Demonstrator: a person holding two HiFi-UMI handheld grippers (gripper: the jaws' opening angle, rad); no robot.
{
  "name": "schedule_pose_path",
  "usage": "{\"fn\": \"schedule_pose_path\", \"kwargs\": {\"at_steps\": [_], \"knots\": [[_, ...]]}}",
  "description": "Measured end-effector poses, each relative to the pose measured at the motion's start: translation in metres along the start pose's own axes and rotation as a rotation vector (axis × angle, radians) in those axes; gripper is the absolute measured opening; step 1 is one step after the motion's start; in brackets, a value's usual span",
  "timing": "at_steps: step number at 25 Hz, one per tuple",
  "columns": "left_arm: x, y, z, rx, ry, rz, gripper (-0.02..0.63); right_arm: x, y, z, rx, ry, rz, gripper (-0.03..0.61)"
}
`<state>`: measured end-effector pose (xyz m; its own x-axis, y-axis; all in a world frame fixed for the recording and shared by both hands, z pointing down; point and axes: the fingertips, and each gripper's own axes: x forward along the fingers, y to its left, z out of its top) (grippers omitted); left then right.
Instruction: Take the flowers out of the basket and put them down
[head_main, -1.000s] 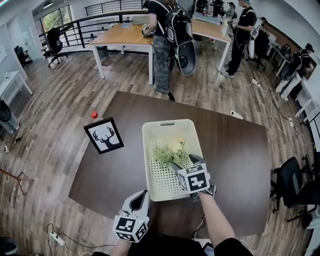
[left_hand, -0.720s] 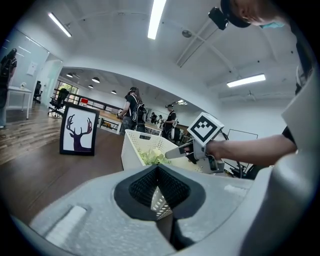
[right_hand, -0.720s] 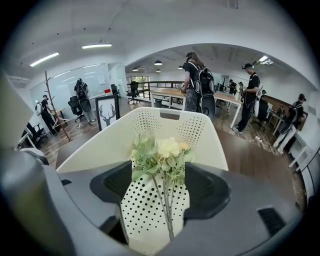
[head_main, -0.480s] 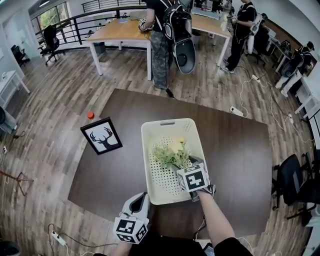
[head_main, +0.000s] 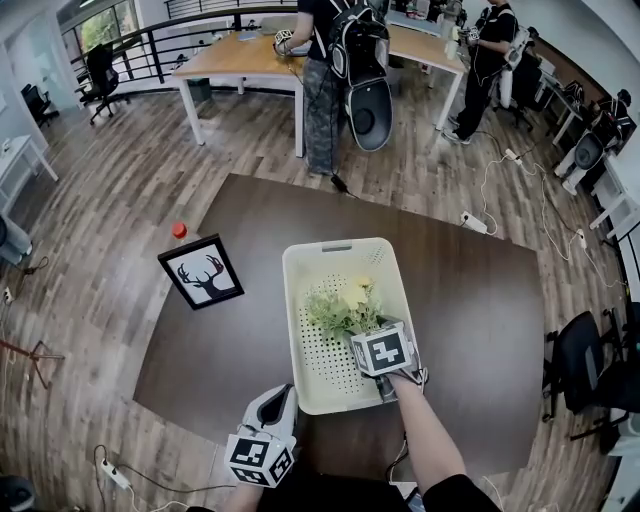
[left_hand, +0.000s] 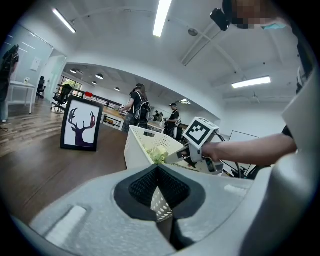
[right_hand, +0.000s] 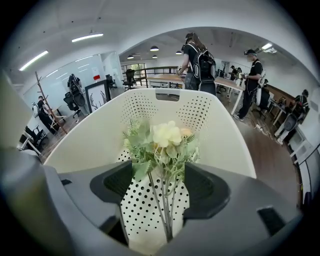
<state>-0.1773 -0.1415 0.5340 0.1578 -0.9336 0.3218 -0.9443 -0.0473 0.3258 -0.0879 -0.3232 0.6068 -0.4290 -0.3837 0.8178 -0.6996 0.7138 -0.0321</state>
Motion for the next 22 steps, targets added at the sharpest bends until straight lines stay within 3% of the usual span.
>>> {"fn": "schedule_pose_path", "kwargs": {"at_steps": [16, 22], "knots": [[0.006, 0.004, 0.003, 0.007, -0.010, 0.005, 0.005, 0.027, -0.004, -0.022, 0.083, 0.174, 0.042, 0.336], [0.005, 0.011, 0.003, 0.003, -0.005, 0.011, 0.003, 0.034, -0.006, -0.027, 0.059, 0.207, 0.015, 0.314]]}}
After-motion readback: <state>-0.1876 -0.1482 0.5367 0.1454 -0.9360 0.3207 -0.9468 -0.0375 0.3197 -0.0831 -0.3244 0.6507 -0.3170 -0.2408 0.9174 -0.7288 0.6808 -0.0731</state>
